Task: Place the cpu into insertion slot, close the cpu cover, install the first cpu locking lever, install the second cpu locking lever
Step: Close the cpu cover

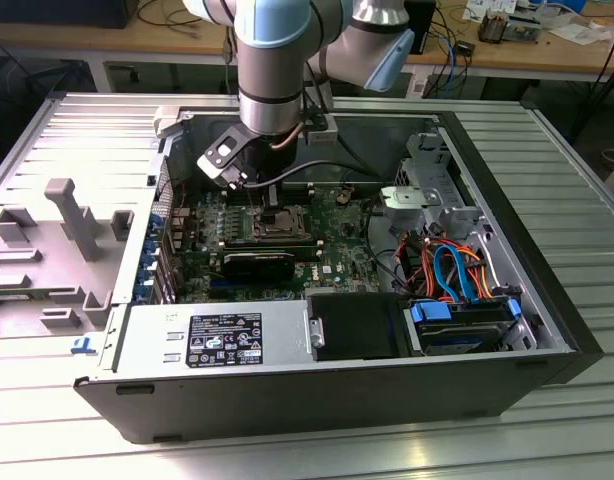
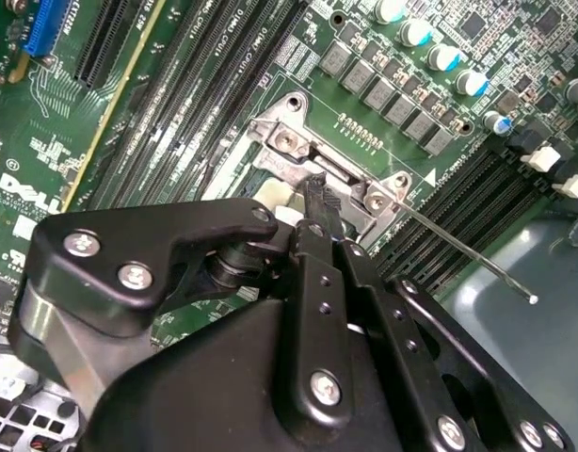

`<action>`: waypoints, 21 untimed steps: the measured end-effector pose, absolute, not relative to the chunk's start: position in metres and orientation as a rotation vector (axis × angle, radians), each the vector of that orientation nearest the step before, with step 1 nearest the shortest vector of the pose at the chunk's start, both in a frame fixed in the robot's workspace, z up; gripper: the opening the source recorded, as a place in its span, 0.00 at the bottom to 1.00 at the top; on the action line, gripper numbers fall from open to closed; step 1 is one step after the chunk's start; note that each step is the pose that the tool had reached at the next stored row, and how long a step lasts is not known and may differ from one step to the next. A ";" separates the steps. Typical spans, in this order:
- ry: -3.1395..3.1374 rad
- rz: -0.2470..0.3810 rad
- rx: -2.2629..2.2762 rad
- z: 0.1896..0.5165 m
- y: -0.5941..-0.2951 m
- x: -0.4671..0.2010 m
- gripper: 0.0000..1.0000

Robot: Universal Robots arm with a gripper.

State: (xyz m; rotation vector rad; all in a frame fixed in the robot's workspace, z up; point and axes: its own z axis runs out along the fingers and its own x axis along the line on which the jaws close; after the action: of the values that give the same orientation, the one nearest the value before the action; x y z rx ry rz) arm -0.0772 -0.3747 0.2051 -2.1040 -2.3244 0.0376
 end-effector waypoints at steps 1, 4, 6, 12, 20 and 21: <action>-2.324 0.034 -2.104 0.207 -0.374 -0.077 0.11; -2.324 0.038 -2.104 0.218 -0.375 -0.077 0.11; -2.325 0.039 -2.104 0.224 -0.375 -0.076 0.11; -2.325 0.039 -2.103 0.234 -0.375 -0.073 0.11; -2.330 0.038 -2.098 0.240 -0.375 -0.072 0.11; -2.330 0.038 -2.098 0.240 -0.375 -0.072 0.11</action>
State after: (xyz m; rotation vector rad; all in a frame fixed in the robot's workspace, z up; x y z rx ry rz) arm -0.0723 -0.3747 0.2404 -2.0978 -2.3299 0.0379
